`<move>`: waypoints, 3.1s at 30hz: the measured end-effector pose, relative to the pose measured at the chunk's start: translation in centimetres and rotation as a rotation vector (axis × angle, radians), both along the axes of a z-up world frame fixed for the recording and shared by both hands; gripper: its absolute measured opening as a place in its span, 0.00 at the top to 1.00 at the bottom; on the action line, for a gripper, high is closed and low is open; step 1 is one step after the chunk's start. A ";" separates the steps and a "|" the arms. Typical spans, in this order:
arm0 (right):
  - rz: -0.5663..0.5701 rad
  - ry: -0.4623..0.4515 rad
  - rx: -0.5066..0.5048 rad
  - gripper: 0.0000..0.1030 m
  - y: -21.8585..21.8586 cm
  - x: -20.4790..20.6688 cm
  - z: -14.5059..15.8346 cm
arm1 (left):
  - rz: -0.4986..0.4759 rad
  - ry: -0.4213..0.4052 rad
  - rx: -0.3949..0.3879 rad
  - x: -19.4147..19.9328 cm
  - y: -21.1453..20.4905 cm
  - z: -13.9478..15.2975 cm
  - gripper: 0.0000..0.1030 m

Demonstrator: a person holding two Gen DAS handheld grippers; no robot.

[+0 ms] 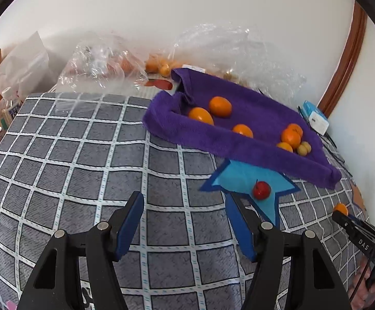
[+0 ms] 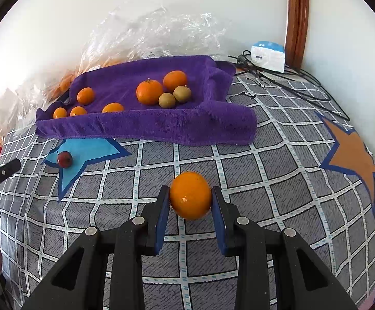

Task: Organize fruits
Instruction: 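Grasp the red strawberry on the blue star mat with the left tool while the right tool holds the orange, then carry the strawberry over the towel with the left tool while the right tool carries the orange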

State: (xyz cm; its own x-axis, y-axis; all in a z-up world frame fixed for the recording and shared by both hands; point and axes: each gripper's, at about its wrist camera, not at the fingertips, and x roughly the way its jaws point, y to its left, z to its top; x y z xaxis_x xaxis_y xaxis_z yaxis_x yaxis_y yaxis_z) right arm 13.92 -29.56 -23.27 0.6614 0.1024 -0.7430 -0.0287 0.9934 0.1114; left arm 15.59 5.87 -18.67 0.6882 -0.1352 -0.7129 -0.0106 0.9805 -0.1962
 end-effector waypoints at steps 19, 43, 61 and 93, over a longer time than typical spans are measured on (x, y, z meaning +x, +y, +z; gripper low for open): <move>-0.012 0.010 0.039 0.69 -2.2 0.6 -0.4 | -0.133 0.090 -0.075 3.5 -7.7 -1.6 0.48; 0.001 -0.011 0.048 0.69 -1.2 1.3 1.8 | -0.115 0.027 -0.041 2.1 -6.1 1.6 0.80; 0.004 -0.056 0.035 0.69 0.9 2.3 6.5 | -0.046 -0.031 -0.071 1.5 -2.4 5.4 0.80; 0.021 -0.068 0.039 0.69 1.8 8.6 7.9 | 0.041 -0.041 -0.059 7.2 1.3 6.8 0.80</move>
